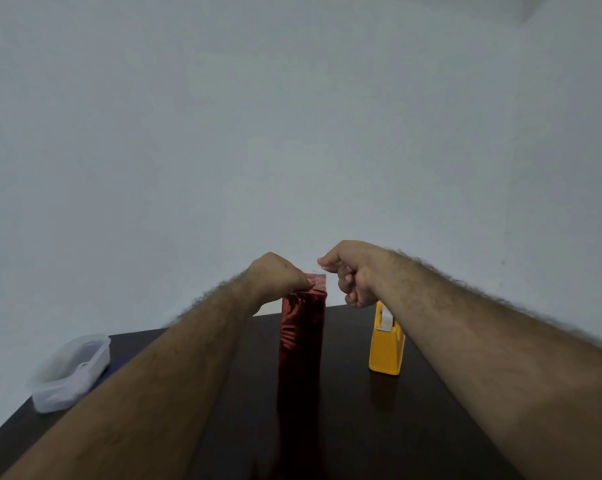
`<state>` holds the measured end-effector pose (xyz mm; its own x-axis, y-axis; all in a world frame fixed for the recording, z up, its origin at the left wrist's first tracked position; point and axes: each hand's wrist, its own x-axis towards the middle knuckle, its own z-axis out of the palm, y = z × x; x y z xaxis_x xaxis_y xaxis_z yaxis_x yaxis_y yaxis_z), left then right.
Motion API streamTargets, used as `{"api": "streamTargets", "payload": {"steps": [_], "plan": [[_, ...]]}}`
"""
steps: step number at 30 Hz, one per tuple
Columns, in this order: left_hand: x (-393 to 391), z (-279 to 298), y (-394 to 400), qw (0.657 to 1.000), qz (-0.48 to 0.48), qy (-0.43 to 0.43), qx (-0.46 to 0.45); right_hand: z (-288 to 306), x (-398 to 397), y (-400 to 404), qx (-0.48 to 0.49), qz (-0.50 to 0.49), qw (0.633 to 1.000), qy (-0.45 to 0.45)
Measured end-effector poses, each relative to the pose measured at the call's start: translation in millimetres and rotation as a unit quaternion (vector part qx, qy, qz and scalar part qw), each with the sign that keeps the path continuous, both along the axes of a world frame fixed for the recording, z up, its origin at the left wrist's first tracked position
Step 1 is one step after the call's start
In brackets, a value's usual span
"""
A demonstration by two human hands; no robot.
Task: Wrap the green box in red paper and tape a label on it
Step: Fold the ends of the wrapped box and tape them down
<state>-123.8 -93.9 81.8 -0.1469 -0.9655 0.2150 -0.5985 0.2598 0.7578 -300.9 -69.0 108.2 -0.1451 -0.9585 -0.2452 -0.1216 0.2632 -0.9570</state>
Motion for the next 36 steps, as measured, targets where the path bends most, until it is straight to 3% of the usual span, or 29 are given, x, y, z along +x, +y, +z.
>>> {"api": "streamTargets", "payload": {"steps": [4,13,28,36], "plan": [[-6.9,4.8,3.1,0.999,-0.005,-0.04,-0.009,-1.4,4.9,-4.0,0.02,0.008,1.0,0.023],[-6.4,2.1,-2.8,0.999,-0.013,-0.031,-0.004,-6.7,5.7,-14.2,0.042,-0.016,0.998,0.045],[2.1,-2.2,-7.4,0.998,-0.014,-0.05,-0.022,-11.3,19.2,-5.7,0.056,-0.014,0.998,-0.027],[6.1,-7.8,-13.9,0.999,-0.022,-0.038,-0.03,-16.8,21.2,-16.5,0.048,-0.03,0.997,0.044]]}}
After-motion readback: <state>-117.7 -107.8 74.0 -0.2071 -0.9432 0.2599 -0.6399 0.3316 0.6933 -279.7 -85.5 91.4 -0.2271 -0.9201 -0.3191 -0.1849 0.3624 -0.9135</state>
